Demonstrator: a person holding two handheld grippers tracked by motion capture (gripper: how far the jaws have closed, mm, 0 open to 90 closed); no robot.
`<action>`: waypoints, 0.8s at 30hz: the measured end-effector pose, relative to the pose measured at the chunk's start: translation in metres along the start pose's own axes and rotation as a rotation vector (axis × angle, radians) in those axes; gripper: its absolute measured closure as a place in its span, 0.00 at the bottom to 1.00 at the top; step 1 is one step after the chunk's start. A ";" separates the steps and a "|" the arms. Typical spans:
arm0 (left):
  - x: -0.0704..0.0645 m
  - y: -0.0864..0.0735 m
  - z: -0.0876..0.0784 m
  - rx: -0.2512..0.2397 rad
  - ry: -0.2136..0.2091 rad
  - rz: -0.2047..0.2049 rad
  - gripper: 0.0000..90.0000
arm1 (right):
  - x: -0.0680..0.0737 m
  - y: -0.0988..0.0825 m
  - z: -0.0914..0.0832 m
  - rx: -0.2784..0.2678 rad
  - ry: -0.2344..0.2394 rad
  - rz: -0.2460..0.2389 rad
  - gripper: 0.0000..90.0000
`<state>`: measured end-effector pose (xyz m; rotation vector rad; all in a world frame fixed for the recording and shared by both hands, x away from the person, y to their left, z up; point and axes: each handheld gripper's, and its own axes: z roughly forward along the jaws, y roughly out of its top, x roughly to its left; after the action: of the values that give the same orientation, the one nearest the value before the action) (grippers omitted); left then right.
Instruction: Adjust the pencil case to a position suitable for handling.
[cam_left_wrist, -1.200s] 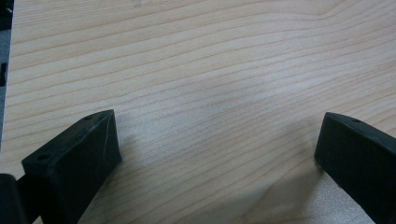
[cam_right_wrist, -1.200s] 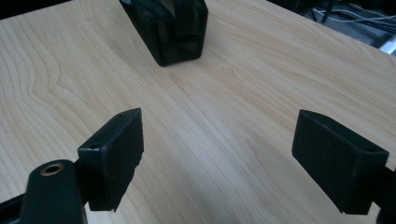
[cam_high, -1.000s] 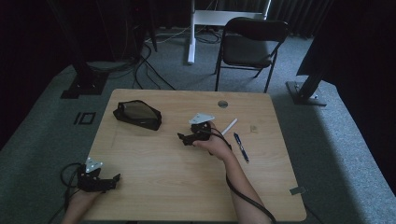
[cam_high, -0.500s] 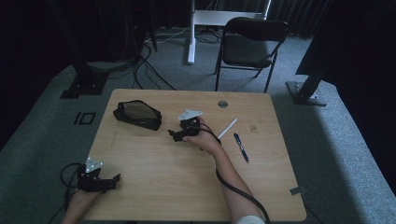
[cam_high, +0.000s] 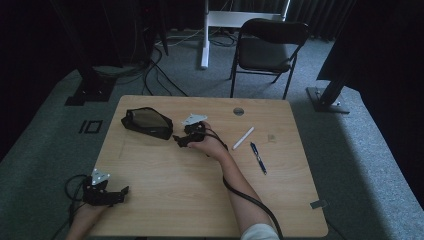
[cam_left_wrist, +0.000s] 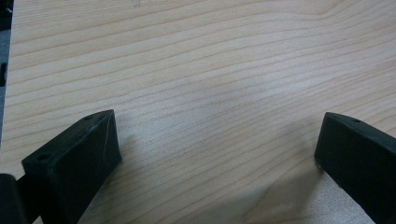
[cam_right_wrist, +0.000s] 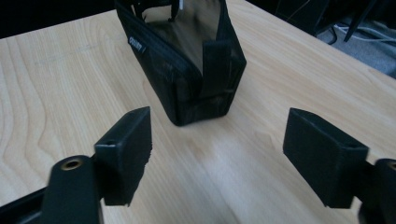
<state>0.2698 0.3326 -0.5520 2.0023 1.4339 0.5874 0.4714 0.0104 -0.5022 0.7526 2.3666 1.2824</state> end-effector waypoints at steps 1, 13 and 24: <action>0.000 0.000 0.000 0.000 0.000 0.000 0.00 | 0.000 0.002 0.002 -0.003 -0.005 -0.008 0.33; 0.000 0.000 0.000 0.001 -0.002 0.007 0.00 | 0.004 0.015 0.023 -0.006 0.020 -0.017 0.60; 0.000 0.000 0.000 0.001 -0.002 0.007 0.00 | -0.001 0.018 0.039 0.014 0.008 -0.021 0.65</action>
<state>0.2696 0.3328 -0.5519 2.0084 1.4270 0.5874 0.4982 0.0433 -0.5077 0.7265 2.3855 1.2637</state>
